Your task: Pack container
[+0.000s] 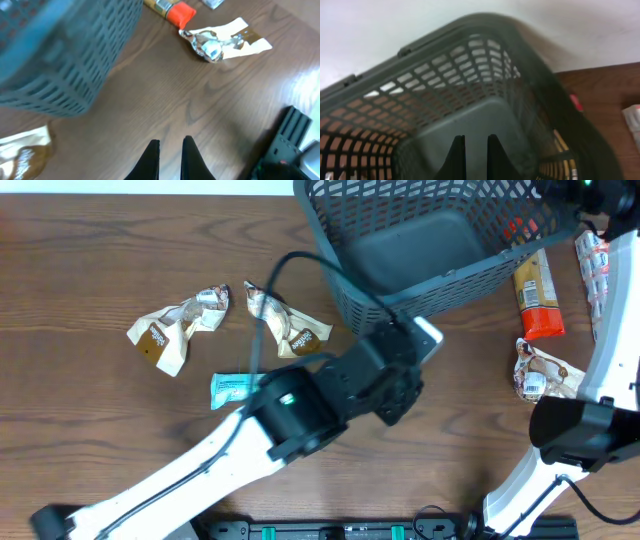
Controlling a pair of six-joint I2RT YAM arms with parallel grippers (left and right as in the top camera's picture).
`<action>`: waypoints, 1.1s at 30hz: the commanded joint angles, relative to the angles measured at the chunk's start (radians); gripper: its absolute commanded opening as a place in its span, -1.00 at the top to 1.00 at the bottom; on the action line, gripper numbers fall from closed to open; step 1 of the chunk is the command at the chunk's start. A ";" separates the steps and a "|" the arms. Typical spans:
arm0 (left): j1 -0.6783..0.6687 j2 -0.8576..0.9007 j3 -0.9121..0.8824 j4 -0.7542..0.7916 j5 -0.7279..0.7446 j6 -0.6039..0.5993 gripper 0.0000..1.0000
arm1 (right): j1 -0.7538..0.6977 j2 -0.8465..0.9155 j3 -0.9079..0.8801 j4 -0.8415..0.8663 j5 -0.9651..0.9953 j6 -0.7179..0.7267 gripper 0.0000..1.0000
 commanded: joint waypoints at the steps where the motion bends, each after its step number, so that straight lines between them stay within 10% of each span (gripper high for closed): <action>1: 0.004 0.039 -0.009 0.022 -0.004 -0.048 0.89 | 0.006 -0.013 0.010 -0.004 -0.050 -0.059 0.98; 33: 0.131 0.167 -0.009 0.109 -0.005 -0.046 0.89 | -0.003 0.002 -0.023 -0.183 -0.042 -0.328 0.98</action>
